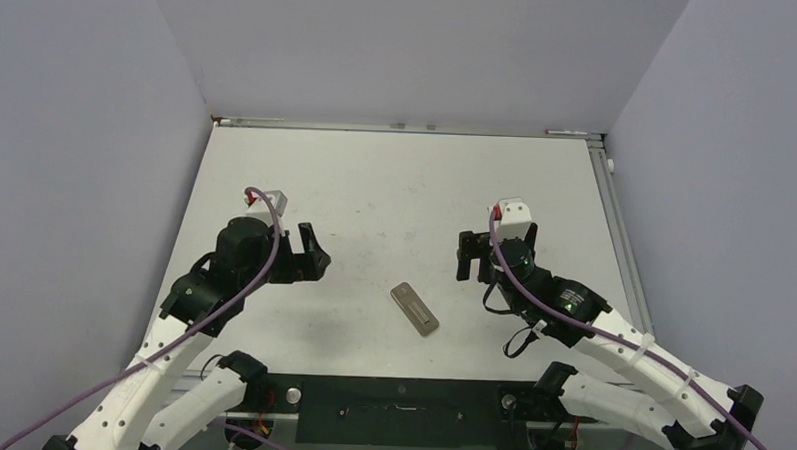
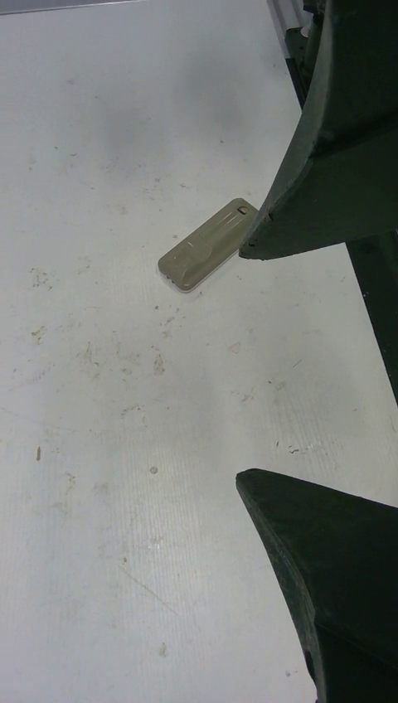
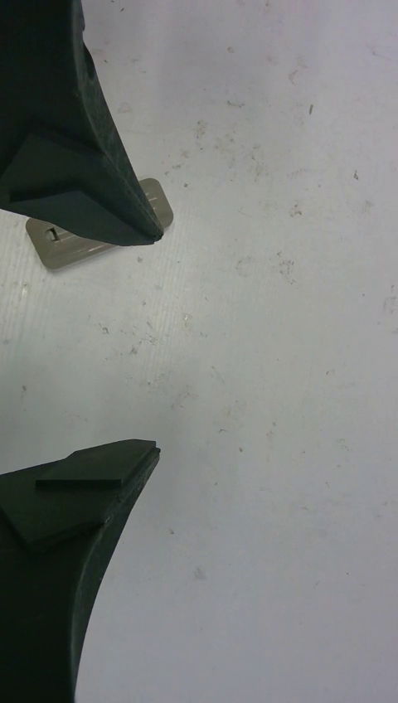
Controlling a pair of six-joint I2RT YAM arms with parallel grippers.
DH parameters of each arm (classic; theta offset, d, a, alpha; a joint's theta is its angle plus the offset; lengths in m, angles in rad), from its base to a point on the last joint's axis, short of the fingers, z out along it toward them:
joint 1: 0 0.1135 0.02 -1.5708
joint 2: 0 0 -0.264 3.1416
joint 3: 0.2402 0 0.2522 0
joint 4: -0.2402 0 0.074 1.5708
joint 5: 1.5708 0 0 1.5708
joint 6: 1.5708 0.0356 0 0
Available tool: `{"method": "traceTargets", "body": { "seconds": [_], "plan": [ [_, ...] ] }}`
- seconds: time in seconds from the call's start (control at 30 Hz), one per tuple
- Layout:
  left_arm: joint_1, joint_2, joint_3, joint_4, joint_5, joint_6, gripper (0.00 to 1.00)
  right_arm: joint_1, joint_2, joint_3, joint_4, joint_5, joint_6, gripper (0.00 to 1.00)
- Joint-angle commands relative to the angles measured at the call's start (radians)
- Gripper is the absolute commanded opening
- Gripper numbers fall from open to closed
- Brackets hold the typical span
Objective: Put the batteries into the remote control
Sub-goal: Turn over the remote control at the center of the board.
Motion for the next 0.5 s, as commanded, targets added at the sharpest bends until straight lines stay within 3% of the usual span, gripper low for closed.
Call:
{"method": "traceTargets", "body": {
  "seconds": [0.0,0.47],
  "plan": [
    [0.008,-0.075,-0.016,0.038,-0.064,0.011,0.96,-0.005,-0.045,-0.012,0.026,0.049,-0.019,0.86],
    [0.008,-0.229,-0.099,0.109,-0.059,0.036,0.96,-0.004,-0.127,-0.029,0.054,0.046,0.010,0.86]
  ]
}}
